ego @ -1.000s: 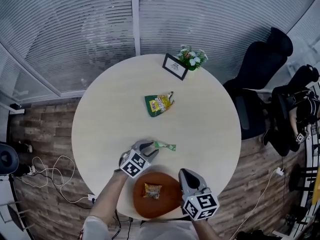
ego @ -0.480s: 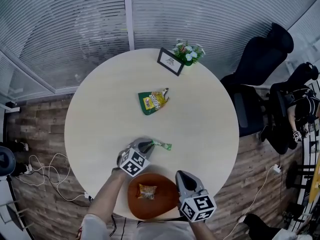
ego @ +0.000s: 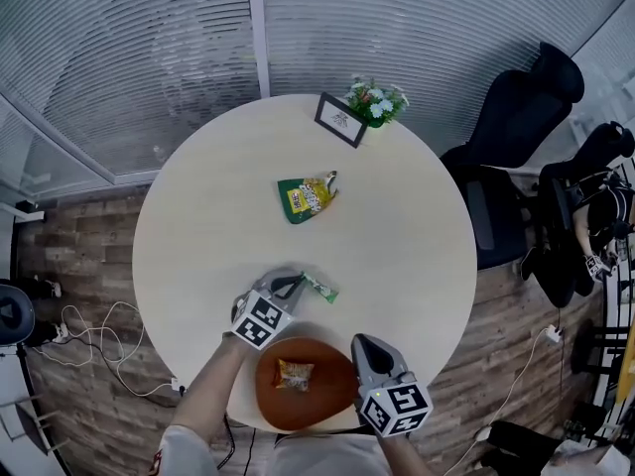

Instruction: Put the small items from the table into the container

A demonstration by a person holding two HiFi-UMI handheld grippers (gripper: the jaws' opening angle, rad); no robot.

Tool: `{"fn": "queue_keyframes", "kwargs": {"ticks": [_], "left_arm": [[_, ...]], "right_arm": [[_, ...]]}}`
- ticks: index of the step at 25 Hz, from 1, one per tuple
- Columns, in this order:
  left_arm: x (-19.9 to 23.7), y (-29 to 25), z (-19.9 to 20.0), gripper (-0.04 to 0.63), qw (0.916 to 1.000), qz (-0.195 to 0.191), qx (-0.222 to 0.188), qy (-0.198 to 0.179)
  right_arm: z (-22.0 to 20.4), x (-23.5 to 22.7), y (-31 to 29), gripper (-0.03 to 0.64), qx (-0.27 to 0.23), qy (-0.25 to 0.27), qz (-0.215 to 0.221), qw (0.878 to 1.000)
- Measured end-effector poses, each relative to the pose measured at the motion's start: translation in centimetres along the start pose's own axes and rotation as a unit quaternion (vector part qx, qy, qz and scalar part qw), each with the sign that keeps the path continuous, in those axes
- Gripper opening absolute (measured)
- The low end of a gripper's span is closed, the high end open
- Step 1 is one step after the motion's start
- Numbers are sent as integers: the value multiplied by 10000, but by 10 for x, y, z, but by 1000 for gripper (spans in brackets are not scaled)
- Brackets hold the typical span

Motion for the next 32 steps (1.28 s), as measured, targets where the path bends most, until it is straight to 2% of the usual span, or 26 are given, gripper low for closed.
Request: {"fn": "queue_keyframes", "kwargs": {"ticks": [3,14,20,32], "left_arm": [[-2,22,13,-2,9997,73,-205,113],[-43,90,18,-2,9986,19,-521,12],[-77,123,3,-2,9980,-146,-597,110],[-124,158,-30,0,9981,-188,-556,170]], "right_arm": [[2,5,3,3,-64,0,48,10000],[-1,34,14,3,-210,109,277,9993],[-10,50,20,3,-200,188,356,9990],[-37,68,21,3,27,311,424,9986]]}}
Point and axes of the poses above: the fingertips, and each gripper's own axes: y backward along the fingers, x to its left, z out of its top, the point moved 8 cm from there along y, backward along the fingers, and after that the axes turned 5 degrees about -x, right-handed, at the moved point
